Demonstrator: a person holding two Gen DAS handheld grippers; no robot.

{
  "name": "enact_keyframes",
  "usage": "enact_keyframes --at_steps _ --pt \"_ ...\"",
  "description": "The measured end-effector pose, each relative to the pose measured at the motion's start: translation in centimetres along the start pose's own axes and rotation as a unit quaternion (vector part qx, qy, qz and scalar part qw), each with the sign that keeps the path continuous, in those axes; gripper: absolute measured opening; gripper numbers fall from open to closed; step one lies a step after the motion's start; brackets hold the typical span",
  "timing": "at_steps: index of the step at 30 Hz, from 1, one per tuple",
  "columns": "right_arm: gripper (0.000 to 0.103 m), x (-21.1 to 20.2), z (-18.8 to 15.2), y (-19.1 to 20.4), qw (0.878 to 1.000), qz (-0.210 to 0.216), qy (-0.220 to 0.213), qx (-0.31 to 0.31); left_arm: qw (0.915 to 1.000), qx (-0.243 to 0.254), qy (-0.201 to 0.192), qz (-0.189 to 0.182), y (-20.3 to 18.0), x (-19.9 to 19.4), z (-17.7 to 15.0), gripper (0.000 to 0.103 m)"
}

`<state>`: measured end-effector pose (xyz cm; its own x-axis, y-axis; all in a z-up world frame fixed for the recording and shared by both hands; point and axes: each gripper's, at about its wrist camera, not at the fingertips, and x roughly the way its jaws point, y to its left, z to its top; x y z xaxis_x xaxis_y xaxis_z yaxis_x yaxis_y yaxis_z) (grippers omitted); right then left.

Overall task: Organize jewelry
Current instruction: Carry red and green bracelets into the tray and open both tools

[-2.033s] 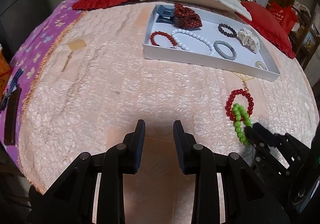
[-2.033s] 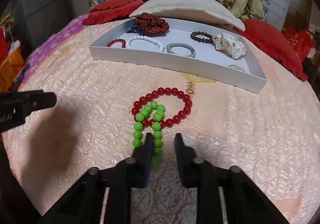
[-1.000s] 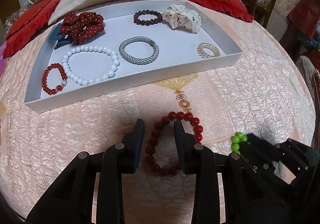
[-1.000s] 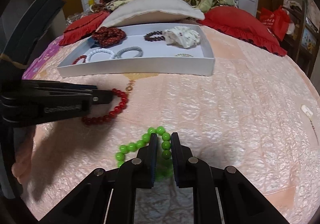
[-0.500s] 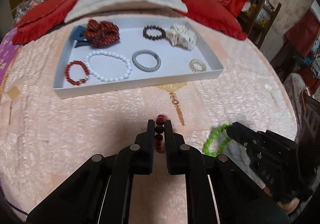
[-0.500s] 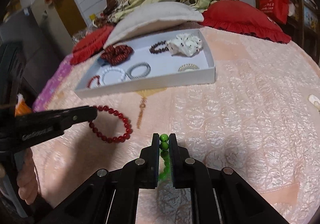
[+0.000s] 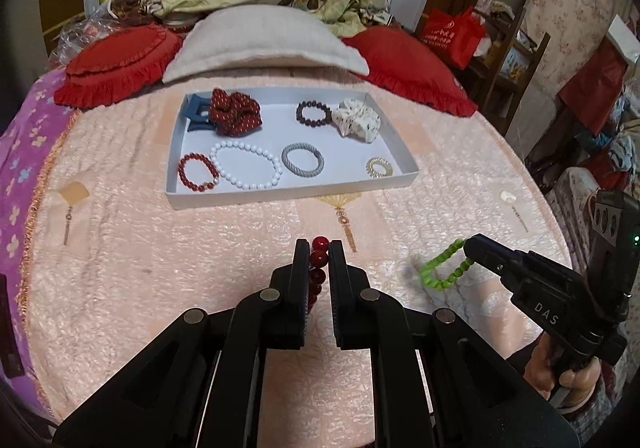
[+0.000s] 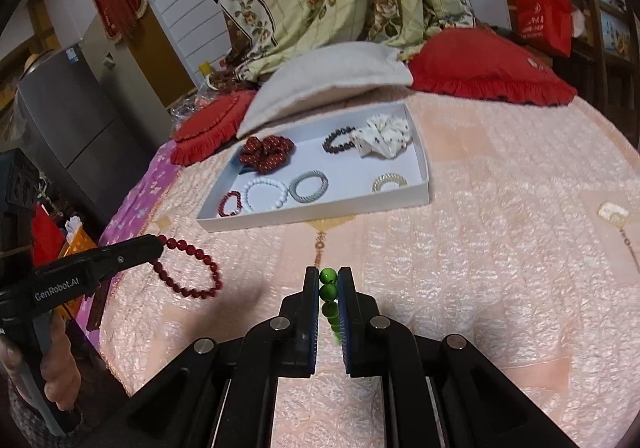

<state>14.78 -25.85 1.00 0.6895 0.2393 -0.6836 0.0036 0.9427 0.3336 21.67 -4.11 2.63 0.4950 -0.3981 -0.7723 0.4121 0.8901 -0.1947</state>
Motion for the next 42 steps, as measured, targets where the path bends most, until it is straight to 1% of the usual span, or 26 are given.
enact_keyframes --at_steps 6,12,18,20,23,27,31,33,35,37,38,40,42 --pt "0.008 -0.7 1.8 1.1 1.000 0.003 -0.005 -0.027 0.9995 0.016 -0.017 0.020 0.3 -1.7 1.6 0.008" --pt "0.008 0.3 4.5 1.3 0.999 -0.006 -0.003 -0.047 0.9981 0.031 -0.020 0.049 1.0 -1.3 4.2 0.008" --pt "0.008 2.5 8.0 1.7 0.998 -0.016 0.001 -0.062 0.9966 0.039 -0.015 0.071 1.8 1.3 8.5 0.008" --pt "0.008 3.5 9.1 1.9 0.998 -0.019 0.005 -0.066 0.9967 0.039 -0.009 0.071 2.1 2.4 10.0 0.008" --pt "0.008 5.7 10.6 2.1 0.997 -0.022 0.014 -0.071 0.9961 0.042 0.000 0.078 2.3 4.5 12.0 0.008" --pt "0.008 9.4 12.4 2.2 0.996 -0.027 0.031 -0.073 0.9950 0.042 0.017 0.089 2.8 8.3 14.5 0.008" --pt "0.008 12.7 13.8 2.1 0.996 -0.028 0.044 -0.074 0.9953 0.033 0.037 0.083 3.5 12.3 16.6 0.008" --pt "0.008 13.9 14.3 1.9 0.996 -0.026 0.048 -0.071 0.9961 0.026 0.045 0.071 3.8 14.0 17.5 0.008" --pt "0.008 15.3 14.7 1.6 0.996 -0.020 0.052 -0.064 0.9975 0.012 0.055 0.042 4.3 15.9 18.2 0.008" --pt "0.008 16.5 14.9 1.0 0.997 -0.012 0.057 -0.054 0.9980 -0.001 0.062 0.009 4.6 17.2 18.5 0.008" --pt "0.008 17.1 14.9 0.7 0.997 -0.011 0.061 -0.051 0.9977 -0.006 0.068 -0.001 4.8 18.1 18.4 0.008" --pt "0.008 18.3 14.7 0.1 0.996 -0.014 0.071 -0.047 0.9965 -0.008 0.083 0.002 5.3 19.8 18.0 0.008" --pt "0.008 19.4 14.4 -0.5 0.996 -0.019 0.081 -0.045 0.9947 -0.005 0.101 0.018 5.8 21.6 17.2 0.008"
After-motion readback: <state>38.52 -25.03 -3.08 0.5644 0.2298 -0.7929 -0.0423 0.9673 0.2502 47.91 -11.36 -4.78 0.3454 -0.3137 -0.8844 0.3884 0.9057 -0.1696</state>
